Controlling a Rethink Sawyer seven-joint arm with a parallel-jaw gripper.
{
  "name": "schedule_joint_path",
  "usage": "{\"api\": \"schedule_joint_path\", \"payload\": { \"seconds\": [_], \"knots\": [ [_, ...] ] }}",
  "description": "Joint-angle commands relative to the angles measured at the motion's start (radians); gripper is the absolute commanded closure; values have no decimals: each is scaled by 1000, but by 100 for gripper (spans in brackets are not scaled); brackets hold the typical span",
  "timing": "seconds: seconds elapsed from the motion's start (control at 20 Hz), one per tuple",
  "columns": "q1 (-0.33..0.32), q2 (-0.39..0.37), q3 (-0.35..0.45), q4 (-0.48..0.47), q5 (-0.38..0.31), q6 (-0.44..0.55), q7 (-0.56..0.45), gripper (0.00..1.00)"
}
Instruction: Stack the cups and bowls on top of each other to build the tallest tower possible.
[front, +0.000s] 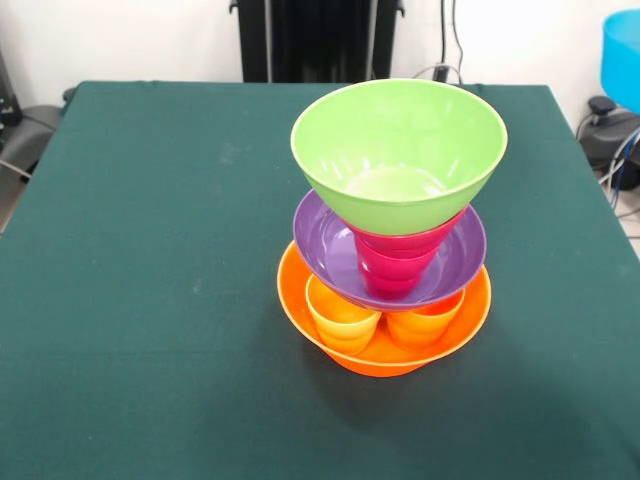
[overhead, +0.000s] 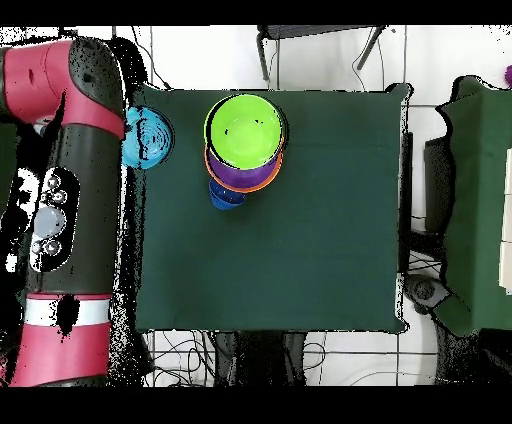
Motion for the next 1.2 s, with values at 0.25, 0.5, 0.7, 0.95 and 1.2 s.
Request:
{"api": "schedule_joint_path", "payload": {
  "seconds": [0.25, 0.5, 0.7, 0.95, 1.2],
  "knots": [
    [-51, -58, 143, 105, -104, 102, -168, 100],
    [-85, -64, 161, 101, -123, 86, -209, 100],
    [-106, -68, 180, 109, -146, 59, -245, 100],
    [-140, -72, 199, 93, -178, 55, -287, 100],
    [-162, -88, 228, 100, -205, 41, -314, 100]
  ]
}}
